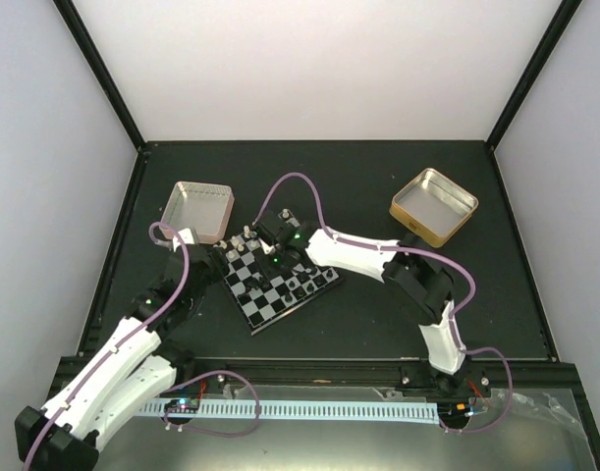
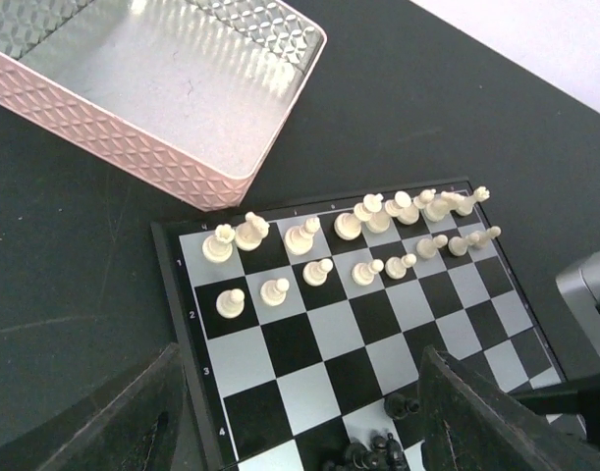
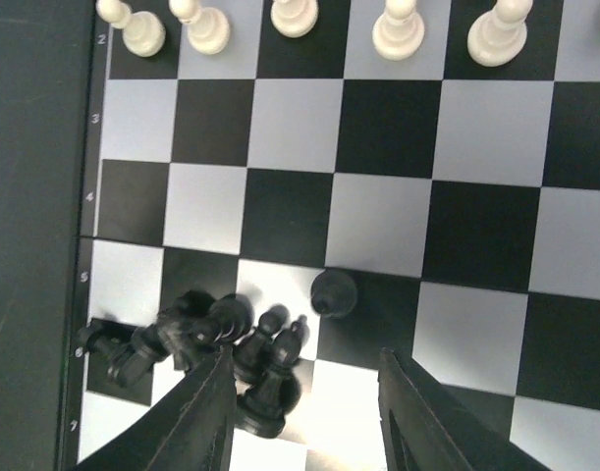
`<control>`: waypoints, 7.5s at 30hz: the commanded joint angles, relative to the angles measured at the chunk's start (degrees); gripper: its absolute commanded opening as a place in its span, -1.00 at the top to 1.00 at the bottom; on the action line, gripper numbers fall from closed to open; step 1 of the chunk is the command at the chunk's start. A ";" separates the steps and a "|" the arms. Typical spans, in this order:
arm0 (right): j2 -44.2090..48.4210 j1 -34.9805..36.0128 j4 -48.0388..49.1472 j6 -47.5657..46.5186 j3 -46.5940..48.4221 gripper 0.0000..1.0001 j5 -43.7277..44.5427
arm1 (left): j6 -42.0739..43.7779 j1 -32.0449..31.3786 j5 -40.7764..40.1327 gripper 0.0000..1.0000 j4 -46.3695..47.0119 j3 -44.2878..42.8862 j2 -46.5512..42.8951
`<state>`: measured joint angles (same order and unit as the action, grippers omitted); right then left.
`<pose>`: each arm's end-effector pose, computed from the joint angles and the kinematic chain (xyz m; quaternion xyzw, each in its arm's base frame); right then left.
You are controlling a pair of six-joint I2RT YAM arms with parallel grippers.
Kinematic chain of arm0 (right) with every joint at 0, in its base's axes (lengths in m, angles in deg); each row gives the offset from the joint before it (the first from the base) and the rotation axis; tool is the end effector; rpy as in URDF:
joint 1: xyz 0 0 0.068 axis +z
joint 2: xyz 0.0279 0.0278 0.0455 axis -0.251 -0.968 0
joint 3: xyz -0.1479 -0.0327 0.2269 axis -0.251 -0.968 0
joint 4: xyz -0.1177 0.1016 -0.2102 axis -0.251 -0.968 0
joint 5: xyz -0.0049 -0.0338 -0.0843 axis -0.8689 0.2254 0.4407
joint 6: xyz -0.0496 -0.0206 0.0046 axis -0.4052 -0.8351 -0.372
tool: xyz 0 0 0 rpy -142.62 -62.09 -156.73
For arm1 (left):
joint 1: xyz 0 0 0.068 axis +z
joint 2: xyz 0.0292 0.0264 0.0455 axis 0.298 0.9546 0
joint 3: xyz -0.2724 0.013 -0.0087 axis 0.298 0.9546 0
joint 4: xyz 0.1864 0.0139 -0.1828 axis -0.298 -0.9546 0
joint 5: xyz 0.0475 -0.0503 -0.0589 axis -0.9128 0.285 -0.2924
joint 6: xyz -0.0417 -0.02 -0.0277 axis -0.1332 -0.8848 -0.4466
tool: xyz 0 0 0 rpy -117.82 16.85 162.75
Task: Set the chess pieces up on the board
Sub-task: Pick up the chess piece from the chessboard, then place the chess piece on the chessboard, then pick up the chess piece from the chessboard, then place the chess piece on the chessboard.
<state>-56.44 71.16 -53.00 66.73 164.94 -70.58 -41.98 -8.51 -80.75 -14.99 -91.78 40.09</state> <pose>0.2349 0.3623 0.1905 -0.2910 0.9216 0.1948 0.1672 0.1404 -0.0554 0.2361 -0.1971 0.8612 -0.1297 0.4501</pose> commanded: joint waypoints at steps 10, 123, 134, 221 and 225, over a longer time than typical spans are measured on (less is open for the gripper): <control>-7.95 0.25 -5.42 -1.27 8.72 0.31 4.62 | 1.19 2.42 3.52 -0.33 -0.71 0.77 -1.92; -10.70 4.02 -14.24 -5.08 10.39 0.64 5.27 | -0.24 3.79 5.32 -0.33 0.08 2.27 -4.87; 1.02 4.02 0.75 -8.21 0.68 0.78 8.64 | 3.16 3.82 11.50 -0.44 4.40 1.83 -7.21; 41.96 2.25 8.93 15.16 -34.69 -0.65 23.25 | 8.02 -26.43 1.46 0.97 23.02 7.78 23.27; 41.65 2.19 9.02 14.58 -34.25 -0.66 23.27 | 8.30 -26.36 2.69 0.91 26.02 9.86 23.42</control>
<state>-14.52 73.65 -44.34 80.85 128.95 -48.94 -35.31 -34.50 -79.00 5.84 -83.50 63.19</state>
